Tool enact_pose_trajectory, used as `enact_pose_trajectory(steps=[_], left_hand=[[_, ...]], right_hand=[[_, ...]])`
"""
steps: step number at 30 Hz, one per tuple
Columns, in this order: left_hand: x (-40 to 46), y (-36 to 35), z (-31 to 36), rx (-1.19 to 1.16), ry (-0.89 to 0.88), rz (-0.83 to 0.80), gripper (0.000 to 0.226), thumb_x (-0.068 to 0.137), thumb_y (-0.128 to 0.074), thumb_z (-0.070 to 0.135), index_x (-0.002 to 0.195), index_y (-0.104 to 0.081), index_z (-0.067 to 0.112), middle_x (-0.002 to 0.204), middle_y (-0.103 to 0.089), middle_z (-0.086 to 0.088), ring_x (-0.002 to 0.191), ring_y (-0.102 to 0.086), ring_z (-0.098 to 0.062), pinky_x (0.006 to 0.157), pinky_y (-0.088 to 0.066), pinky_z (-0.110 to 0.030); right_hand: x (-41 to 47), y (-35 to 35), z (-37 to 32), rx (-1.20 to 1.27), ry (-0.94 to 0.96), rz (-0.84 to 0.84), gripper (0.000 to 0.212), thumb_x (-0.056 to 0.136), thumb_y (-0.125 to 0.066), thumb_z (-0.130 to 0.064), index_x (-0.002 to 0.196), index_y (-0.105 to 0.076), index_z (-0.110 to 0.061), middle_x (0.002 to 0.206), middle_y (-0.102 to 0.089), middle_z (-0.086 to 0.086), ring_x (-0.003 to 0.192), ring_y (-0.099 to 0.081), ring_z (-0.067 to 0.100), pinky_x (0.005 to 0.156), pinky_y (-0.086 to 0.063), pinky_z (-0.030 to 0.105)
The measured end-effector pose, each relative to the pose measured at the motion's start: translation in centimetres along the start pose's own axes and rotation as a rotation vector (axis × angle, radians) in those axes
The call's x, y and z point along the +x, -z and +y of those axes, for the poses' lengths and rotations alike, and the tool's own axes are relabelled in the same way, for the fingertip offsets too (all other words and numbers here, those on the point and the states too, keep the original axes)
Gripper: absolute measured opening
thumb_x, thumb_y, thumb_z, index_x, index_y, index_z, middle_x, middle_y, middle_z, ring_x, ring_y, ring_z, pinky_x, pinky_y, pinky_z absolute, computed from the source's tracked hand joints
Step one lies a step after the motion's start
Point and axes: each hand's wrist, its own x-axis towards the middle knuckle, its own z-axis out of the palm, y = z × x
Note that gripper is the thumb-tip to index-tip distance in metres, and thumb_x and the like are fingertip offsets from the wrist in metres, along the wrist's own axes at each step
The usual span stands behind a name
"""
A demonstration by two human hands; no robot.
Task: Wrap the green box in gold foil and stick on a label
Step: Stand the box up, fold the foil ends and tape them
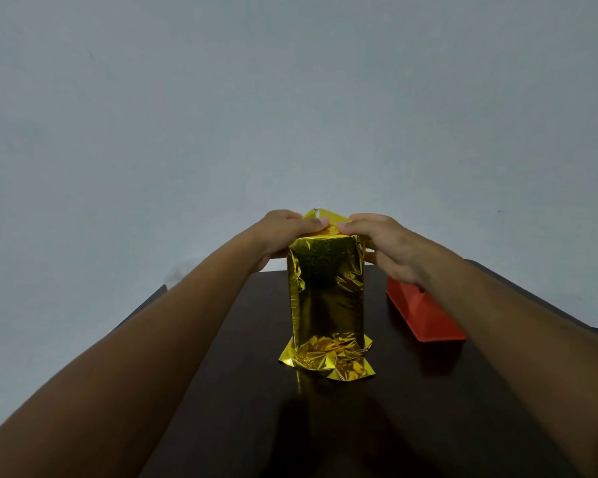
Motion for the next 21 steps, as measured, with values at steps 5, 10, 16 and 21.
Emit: enact_pose_trajectory(steps=[5,10,16,21], left_hand=[[0.0,0.1,0.0,-0.1,0.038,0.025,0.047,0.088,-0.075,0.041,0.118,-0.069,0.005,0.089,-0.067,-0.003,0.075,-0.062,-0.012,0.062,-0.051,-0.021],[0.2,-0.1,-0.3,-0.131,0.076,0.045,0.045,0.086,-0.077,0.042,0.113,-0.069,0.007,0.08,-0.065,-0.001,0.082,-0.06,-0.017,0.089,-0.051,-0.034],[0.2,-0.2,-0.5,-0.107,0.088,0.082,0.051,0.07,-0.082,0.05,0.107,-0.071,0.016,0.106,-0.075,-0.013,0.104,-0.068,-0.027,0.106,-0.047,-0.049],[0.4,-0.1,-0.8,-0.141,0.08,0.056,0.039,0.083,-0.079,0.041,0.108,-0.069,0.014,0.094,-0.073,-0.006,0.091,-0.066,-0.021,0.093,-0.052,-0.038]], right_hand=[[0.1,0.4,-0.5,0.045,-0.07,-0.085,0.011,0.096,-0.064,-0.02,0.098,-0.07,-0.011,0.081,-0.067,0.0,0.074,-0.059,0.01,0.074,-0.047,0.023],[0.3,0.7,-0.6,0.055,-0.091,-0.102,0.014,0.1,-0.059,-0.018,0.104,-0.068,-0.009,0.089,-0.066,0.003,0.079,-0.058,0.011,0.08,-0.048,0.025],[0.3,0.3,-0.6,0.073,-0.108,-0.056,0.014,0.102,-0.054,-0.017,0.099,-0.066,-0.01,0.085,-0.065,0.003,0.074,-0.059,0.011,0.079,-0.048,0.026],[-0.2,0.9,-0.8,0.052,-0.136,-0.066,0.05,0.105,-0.04,-0.05,0.114,-0.066,-0.008,0.089,-0.06,0.007,0.075,-0.053,0.015,0.08,-0.048,0.03]])
